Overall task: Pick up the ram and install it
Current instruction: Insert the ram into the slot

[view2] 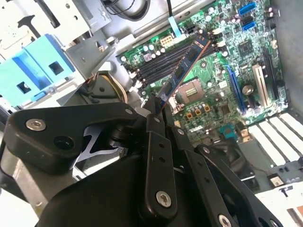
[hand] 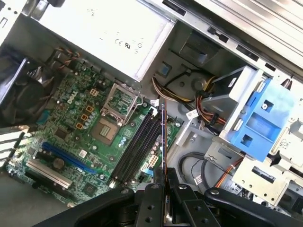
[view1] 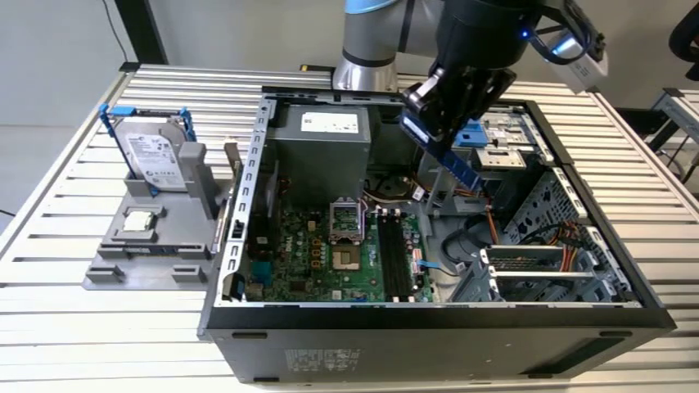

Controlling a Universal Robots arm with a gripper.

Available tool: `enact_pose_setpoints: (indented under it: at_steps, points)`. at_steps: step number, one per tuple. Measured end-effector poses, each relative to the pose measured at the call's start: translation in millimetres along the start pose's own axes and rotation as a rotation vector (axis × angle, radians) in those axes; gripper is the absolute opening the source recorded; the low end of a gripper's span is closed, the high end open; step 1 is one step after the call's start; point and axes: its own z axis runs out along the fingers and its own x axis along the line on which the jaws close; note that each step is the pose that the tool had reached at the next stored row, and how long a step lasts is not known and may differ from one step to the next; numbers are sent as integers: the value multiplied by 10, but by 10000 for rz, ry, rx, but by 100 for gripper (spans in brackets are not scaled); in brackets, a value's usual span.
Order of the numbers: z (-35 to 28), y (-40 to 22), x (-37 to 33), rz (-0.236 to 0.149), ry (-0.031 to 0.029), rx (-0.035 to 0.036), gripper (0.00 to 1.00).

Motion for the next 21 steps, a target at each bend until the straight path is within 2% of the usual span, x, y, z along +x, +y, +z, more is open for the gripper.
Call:
enact_pose_setpoints:
  at_steps: [21]
  points:
    - [-1, 0, 0, 2653, -94, 64, 0]
